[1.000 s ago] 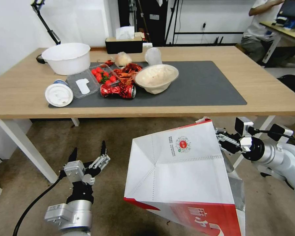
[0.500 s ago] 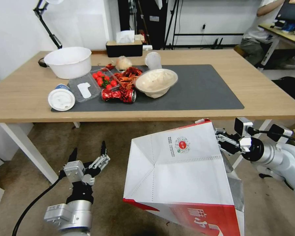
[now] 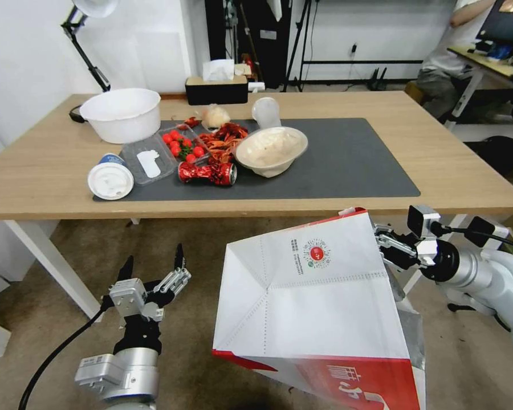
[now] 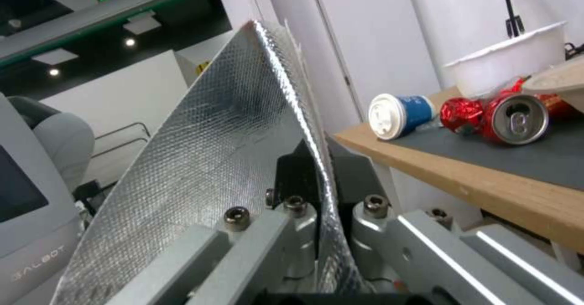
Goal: Pick up the food delivery bag from the floor and place it on the table.
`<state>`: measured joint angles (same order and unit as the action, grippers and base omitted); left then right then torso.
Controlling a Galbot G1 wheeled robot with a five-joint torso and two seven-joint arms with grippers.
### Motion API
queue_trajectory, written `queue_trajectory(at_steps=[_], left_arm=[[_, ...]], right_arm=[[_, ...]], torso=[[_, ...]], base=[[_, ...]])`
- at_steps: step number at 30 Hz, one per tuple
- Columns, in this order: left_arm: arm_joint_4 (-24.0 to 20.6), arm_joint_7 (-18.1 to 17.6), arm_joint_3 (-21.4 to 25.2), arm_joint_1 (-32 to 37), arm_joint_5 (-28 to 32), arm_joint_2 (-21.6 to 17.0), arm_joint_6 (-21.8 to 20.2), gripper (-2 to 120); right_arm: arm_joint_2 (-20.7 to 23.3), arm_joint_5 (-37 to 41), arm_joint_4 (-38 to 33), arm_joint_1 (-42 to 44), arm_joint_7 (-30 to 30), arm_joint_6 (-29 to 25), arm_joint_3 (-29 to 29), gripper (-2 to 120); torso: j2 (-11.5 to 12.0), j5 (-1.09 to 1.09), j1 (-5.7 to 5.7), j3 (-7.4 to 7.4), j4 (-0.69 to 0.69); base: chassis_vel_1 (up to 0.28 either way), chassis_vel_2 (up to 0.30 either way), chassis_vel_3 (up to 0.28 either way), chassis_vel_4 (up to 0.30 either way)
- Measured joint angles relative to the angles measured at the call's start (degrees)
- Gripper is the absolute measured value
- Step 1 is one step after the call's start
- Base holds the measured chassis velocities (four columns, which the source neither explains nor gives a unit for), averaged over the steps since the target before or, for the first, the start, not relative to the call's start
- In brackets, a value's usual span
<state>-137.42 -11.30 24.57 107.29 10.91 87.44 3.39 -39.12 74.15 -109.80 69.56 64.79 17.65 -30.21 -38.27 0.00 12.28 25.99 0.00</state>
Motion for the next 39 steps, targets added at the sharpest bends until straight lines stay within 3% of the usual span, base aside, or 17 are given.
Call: queue_trajectory(at_steps=[39], left_arm=[[-0.7, 0.4, -0.3, 0.7, -0.3, 0.0, 0.0, 100]], right_arm=[[0.6, 0.6, -0.7, 1.1, 0.1, 0.0, -1.2, 0]], torso=[[-9.7, 0.00, 4.01, 5.72, 0.00]], base=[[0.000, 0.000, 0.000, 0.000]])
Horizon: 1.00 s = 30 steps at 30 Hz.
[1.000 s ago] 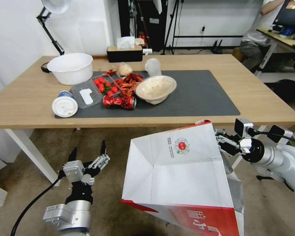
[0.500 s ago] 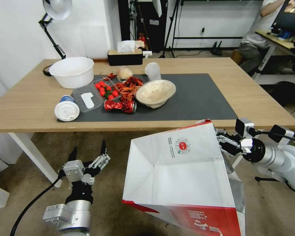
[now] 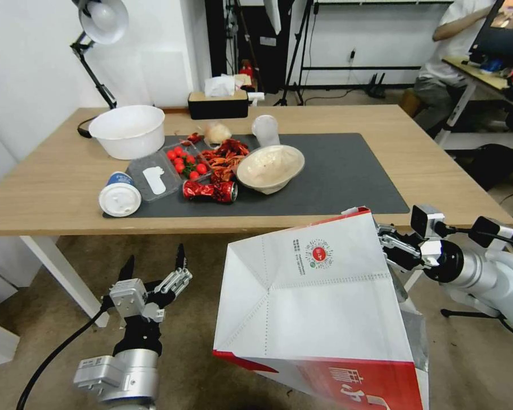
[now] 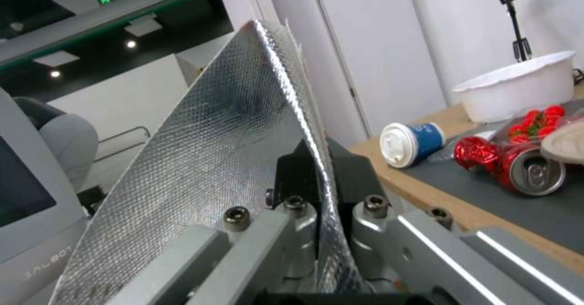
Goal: Pick up the food delivery bag from the floor and place it on the table.
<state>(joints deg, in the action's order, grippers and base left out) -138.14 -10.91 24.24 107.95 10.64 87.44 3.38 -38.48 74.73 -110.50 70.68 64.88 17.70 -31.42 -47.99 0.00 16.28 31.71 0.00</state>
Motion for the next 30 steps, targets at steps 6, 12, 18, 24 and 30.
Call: queue_trajectory(at_steps=[6, 12, 18, 24, 30], left_arm=[[-0.2, 0.0, 0.0, 0.3, -0.1, 0.0, 0.0, 100], [-0.5, 0.0, 0.0, 0.4, -0.2, 0.0, 0.0, 100], [-0.5, 0.0, 0.2, 0.4, -0.2, 0.0, 0.0, 100], [-0.5, 0.2, 0.2, 0.1, -0.1, -0.1, -0.2, 100], [-0.5, 0.2, 0.2, -0.1, 0.0, -0.2, -0.4, 100]], right_arm=[[-0.3, -0.2, -0.1, 0.6, 0.2, 0.0, -0.3, 0], [-0.2, -0.2, 0.0, 0.3, 0.2, 0.0, -0.4, 0], [-0.2, -0.2, 0.2, -0.2, 0.2, 0.0, -0.2, 0], [-0.1, -0.2, 0.5, -0.9, 0.2, -0.1, 0.2, 0], [-0.1, -0.2, 0.6, -1.1, 0.2, 0.0, 0.3, 0]], torso=[[-1.6, -0.01, 0.66, 0.90, 0.00], [-2.9, 0.00, 1.25, 1.65, 0.00], [-4.5, 0.00, 1.95, 2.58, 0.00], [-6.3, 0.00, 2.70, 3.58, 0.00], [-7.7, 0.00, 3.30, 4.39, 0.00]], base=[[0.000, 0.000, 0.000, 0.000], [0.000, 0.000, 0.000, 0.000], [0.000, 0.000, 0.000, 0.000], [0.000, 0.000, 0.000, 0.000], [0.000, 0.000, 0.000, 0.000]])
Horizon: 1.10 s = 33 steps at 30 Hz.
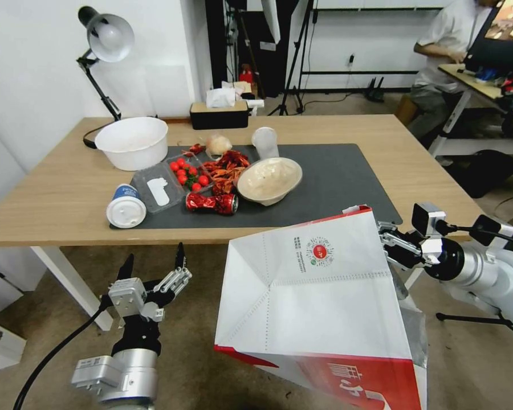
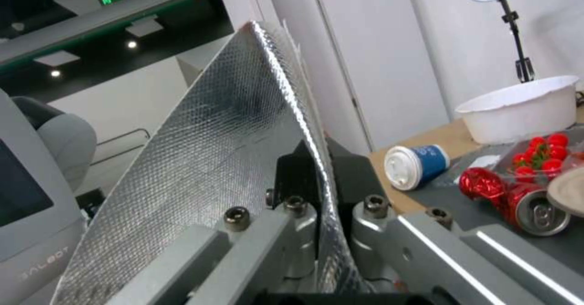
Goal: Pick up the food delivery bag from the floor and place it on the table.
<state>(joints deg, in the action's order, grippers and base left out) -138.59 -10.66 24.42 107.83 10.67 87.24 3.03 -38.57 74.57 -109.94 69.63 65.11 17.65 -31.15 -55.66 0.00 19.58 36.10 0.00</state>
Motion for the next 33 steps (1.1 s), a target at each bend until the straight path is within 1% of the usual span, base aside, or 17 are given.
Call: queue_trajectory(at_steps=[10, 11, 14, 19, 21, 23, 27, 30, 31, 32, 33], left_arm=[[-0.1, 0.1, -0.1, 0.0, 0.0, -0.1, -0.1, 100], [-0.1, 0.1, -0.1, 0.0, 0.0, -0.1, -0.1, 100], [-0.3, 0.1, -0.1, 0.1, 0.0, -0.1, -0.1, 100], [-0.4, 0.1, -0.1, 0.2, 0.0, 0.0, -0.1, 100], [-0.5, 0.2, -0.1, 0.3, 0.0, 0.0, -0.1, 100], [-0.5, 0.2, -0.1, 0.3, 0.0, 0.0, -0.1, 100], [-0.8, 0.4, -0.1, 0.7, -0.1, 0.0, -0.2, 100], [-0.8, 0.4, -0.1, 0.8, -0.1, 0.0, -0.3, 100], [-0.7, 0.3, -0.1, 0.7, -0.1, 0.0, 0.1, 100], [-0.7, 0.3, -0.1, 0.7, -0.1, 0.0, 0.1, 100], [-0.5, 0.3, -0.1, 0.5, -0.1, 0.1, 1.1, 100]], right_arm=[[0.0, 0.0, -0.1, 0.3, 0.0, 0.0, -0.1, 0], [0.0, 0.0, -0.1, 0.3, 0.0, 0.0, -0.1, 0], [0.0, 0.0, -0.3, 0.6, 0.0, 0.0, -0.3, 0], [0.0, 0.0, -0.5, 0.7, 0.0, 0.0, -0.4, 0], [0.0, 0.0, -0.6, 0.9, 0.0, 0.0, -0.6, 0], [0.0, 0.0, -0.6, 0.9, 0.0, 0.0, -0.6, 0], [0.0, 0.0, -0.7, 1.4, 0.0, 0.0, -1.0, 0], [-0.1, 0.0, -0.9, 1.7, 0.0, 0.0, -1.2, 0], [-0.1, 0.0, -0.9, 1.9, 0.0, 0.0, -1.3, 0], [-0.1, 0.0, -0.9, 1.9, 0.0, 0.0, -1.3, 0], [-0.1, 0.0, -0.9, 2.0, 0.0, 0.0, -1.4, 0]], torso=[[-2.8, 0.00, 1.23, 1.54, 0.00], [-2.8, 0.00, 1.23, 1.54, 0.00], [-4.0, 0.00, 1.73, 2.24, 0.00], [-5.0, 0.00, 2.17, 2.76, 0.00], [-5.9, 0.00, 2.63, 3.25, 0.00], [-6.0, 0.00, 2.69, 3.33, 0.00], [-7.7, 0.00, 3.39, 4.31, 0.00], [-8.4, 0.00, 3.73, 4.69, 0.00], [-8.9, 0.00, 3.95, 4.97, 0.00], [-8.9, 0.00, 3.95, 4.97, 0.00], [-9.3, 0.00, 4.14, 5.21, 0.00]], base=[[0.000, 0.000, 0.000, 0.000], [0.000, 0.000, 0.000, 0.000], [0.000, 0.000, 0.000, 0.000], [0.000, 0.000, 0.000, 0.000], [0.000, 0.000, 0.000, 0.000], [0.000, 0.000, 0.000, 0.000], [0.000, 0.000, 0.000, 0.000], [0.000, 0.000, 0.000, 0.000], [0.000, 0.000, 0.000, 0.000], [0.000, 0.000, 0.000, 0.000], [0.000, 0.000, 0.000, 0.000]])
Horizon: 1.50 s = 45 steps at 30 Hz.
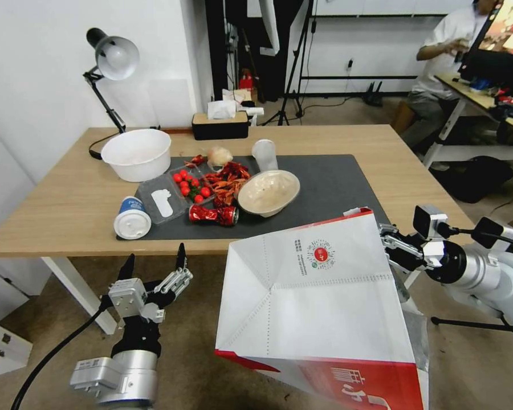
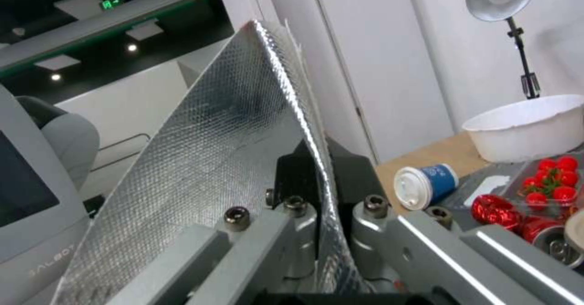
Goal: Pick up the food delivery bag from the floor and place it on the table.
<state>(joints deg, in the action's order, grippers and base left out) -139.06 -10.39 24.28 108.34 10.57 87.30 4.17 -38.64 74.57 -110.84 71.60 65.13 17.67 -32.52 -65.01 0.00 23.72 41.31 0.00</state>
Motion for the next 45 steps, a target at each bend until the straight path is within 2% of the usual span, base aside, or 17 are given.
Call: queue_trajectory(at_steps=[6, 12, 16, 20, 23, 24, 26, 31, 32, 33, 36, 37, 40, 45], left_arm=[[0.7, 0.7, 0.0, 0.1, -0.1, 0.1, 2.2, 100], [0.6, 1.0, 0.0, 0.4, -0.2, 0.0, 2.6, 100], [0.6, 0.9, 0.0, 0.3, -0.2, -0.1, 2.9, 100], [0.6, 0.5, 0.0, 0.3, -0.2, -0.1, 3.3, 100], [0.6, 0.1, 0.2, 0.1, -0.2, -0.4, 3.5, 100], [0.6, 0.1, 0.2, 0.1, -0.2, -0.4, 3.5, 100], [0.7, -0.3, 0.4, 0.1, -0.2, -0.5, 3.7, 100], [0.7, -0.7, 0.7, 0.7, -0.3, 0.2, 4.6, 100], [0.6, -0.9, 0.7, 0.8, -0.4, 0.4, 4.9, 100], [0.6, -0.9, 0.7, 0.8, -0.4, 0.4, 4.9, 100], [0.6, -0.9, 0.7, 1.0, -0.6, 0.4, 5.0, 100], [0.6, -0.9, 0.7, 1.0, -0.6, 0.4, 5.0, 100], [0.6, -1.1, 0.7, 1.1, -0.7, 0.2, 5.0, 100], [0.7, -1.2, 0.7, 0.9, -0.7, -0.5, 5.0, 100]], right_arm=[[0.0, -0.1, 0.0, 0.4, -0.1, 0.0, -0.3, 0], [0.4, 0.0, -0.1, 0.8, -0.5, -0.3, -0.6, 0], [1.3, 1.0, -0.6, 1.2, -2.2, -0.9, -1.1, 0], [3.0, 3.4, -2.3, 2.6, -6.3, -1.6, -2.9, 0], [5.5, 8.8, -5.7, 4.8, -15.8, -2.4, -5.8, 0], [5.5, 8.8, -5.7, 4.8, -15.8, -2.4, -5.8, 0], [7.9, 12.9, -8.2, 6.2, -21.6, -2.7, -8.5, 0], [11.3, 17.3, -10.3, 6.3, -25.8, -2.7, -11.2, 0], [12.9, 20.5, -11.7, 6.3, -29.3, -2.7, -13.7, 0], [12.9, 20.5, -11.7, 6.3, -29.3, -2.7, -13.7, 0], [14.8, 27.5, -14.2, 5.6, -39.3, -2.8, -17.7, 0], [14.8, 27.5, -14.2, 5.6, -39.3, -2.8, -17.7, 0], [15.9, 32.7, -15.4, 4.5, -45.3, -3.0, -20.6, 0], [16.7, 34.0, -15.0, 3.3, -50.6, -5.2, -22.5, 0]], torso=[[-1.1, 0.00, 0.51, 0.59, 0.00], [-1.2, 0.00, 0.56, 0.62, 0.00], [-1.1, 0.00, 0.52, 0.56, 0.00], [-1.0, 0.00, 0.46, 0.49, 0.00], [-0.9, -0.01, 0.41, 0.43, 0.01], [-0.9, -0.01, 0.41, 0.43, 0.01], [-0.8, 0.00, 0.38, 0.39, 0.01], [-0.7, 0.01, 0.35, 0.36, -0.01], [-0.7, 0.00, 0.33, 0.34, -0.01], [-0.7, 0.00, 0.33, 0.34, -0.01], [-0.6, 0.00, 0.30, 0.30, 0.00], [-0.6, 0.00, 0.30, 0.30, 0.00], [-0.6, 0.00, 0.28, 0.27, 0.00], [-0.5, 0.00, 0.26, 0.24, -0.01]], base=[[0.000, 0.000, 0.000, 0.000], [0.000, 0.000, 0.000, 0.000], [0.000, 0.000, 0.000, 0.000], [0.000, 0.000, 0.000, 0.000], [0.000, 0.000, 0.000, 0.000], [0.000, 0.000, 0.000, 0.000], [0.000, 0.000, 0.000, 0.000], [0.000, 0.000, 0.000, 0.000], [0.000, 0.000, 0.000, 0.000], [0.000, 0.000, 0.000, 0.000], [0.000, 0.000, 0.000, 0.000], [0.000, 0.000, 0.000, 0.000], [0.000, 0.000, 0.000, 0.000], [0.000, 0.000, 0.000, 0.000]])
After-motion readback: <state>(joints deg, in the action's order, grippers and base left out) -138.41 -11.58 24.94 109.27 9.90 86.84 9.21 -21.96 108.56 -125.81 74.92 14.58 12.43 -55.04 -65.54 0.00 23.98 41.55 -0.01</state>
